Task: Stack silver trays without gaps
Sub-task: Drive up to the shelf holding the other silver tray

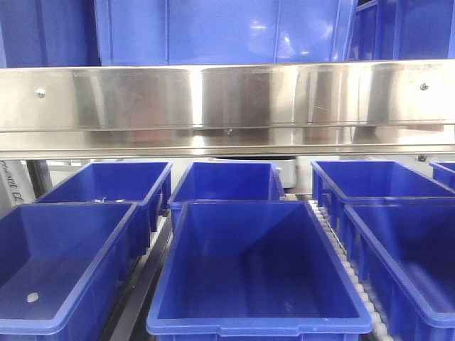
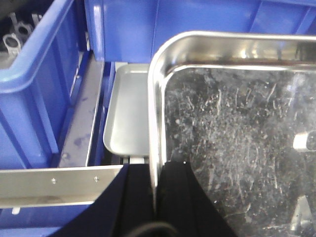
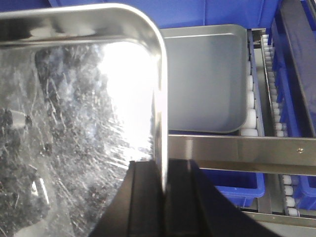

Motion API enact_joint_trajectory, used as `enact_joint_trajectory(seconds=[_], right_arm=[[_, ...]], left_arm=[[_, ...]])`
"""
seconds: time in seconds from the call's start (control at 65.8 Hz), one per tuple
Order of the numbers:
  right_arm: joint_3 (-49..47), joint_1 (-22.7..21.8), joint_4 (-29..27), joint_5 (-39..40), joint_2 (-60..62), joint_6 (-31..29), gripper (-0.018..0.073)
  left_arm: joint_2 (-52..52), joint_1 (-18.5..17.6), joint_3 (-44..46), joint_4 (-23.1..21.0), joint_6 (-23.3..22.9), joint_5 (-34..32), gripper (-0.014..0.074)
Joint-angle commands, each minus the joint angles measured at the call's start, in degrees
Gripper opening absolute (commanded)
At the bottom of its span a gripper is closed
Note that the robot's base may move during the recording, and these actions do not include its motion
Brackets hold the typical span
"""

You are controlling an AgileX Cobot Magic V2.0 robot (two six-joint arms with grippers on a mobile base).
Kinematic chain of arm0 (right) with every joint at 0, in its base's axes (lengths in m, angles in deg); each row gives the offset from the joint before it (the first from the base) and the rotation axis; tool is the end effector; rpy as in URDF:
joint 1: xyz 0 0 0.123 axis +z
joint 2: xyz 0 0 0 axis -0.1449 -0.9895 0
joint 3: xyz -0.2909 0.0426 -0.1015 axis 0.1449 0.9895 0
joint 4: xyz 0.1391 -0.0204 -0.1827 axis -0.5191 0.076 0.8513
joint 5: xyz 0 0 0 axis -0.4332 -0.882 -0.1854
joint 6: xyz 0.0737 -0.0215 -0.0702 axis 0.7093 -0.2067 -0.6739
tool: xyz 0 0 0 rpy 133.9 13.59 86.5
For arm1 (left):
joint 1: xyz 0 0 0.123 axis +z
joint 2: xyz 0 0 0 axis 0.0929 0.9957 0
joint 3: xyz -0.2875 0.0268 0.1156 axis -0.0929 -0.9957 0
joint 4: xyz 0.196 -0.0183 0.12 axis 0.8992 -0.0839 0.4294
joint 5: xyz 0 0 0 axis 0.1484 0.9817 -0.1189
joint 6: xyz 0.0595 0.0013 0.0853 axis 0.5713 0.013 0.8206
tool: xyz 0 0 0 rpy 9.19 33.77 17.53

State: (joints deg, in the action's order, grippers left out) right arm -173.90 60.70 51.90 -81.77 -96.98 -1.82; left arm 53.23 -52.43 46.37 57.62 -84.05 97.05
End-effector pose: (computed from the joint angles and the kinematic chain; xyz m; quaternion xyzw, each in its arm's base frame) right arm 0.1682 0.1380 0.4602 0.0063 0.8946 0.1291 0.4277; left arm 0.1621 -0.1196 0.4738 0.0103 0.8471 -0.0508 0.5289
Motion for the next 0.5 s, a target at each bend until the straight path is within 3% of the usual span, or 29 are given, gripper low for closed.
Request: enact_joint_trajectory(seconds=[0.0,0.197,0.289,0.41,0.486], right_arm=[[-0.7,0.2,-0.3,5.2,0.2,-0.2,-0.0077],[-0.7,0.2,-0.2,6.4,0.2,-0.3,-0.0077],[-0.7,-0.1,0.0,8.4,-0.1,-3.4,-0.0077],[-1.8,-3.5,0.0,10.4,-2.2,-4.8,-0.0077],[-3.2,-6.4,-0.5,10.3,-4.3,-6.8,-0.0077]], left_arm=[[0.0,-0.5,0.7,0.2,0.2,-3.9,-0.0017],[0.0,-0.5,0.7,0.2,0.2,-5.9,-0.0017],[0.0,0.2,0.7,0.2,0.2,-8.0,-0.0017],[1.1,4.4,0.7,-1.1,0.4,-13.0,-0.0017],[2.3,8.5,0.7,-5.1,3.9,-16.7,-0.0017]])
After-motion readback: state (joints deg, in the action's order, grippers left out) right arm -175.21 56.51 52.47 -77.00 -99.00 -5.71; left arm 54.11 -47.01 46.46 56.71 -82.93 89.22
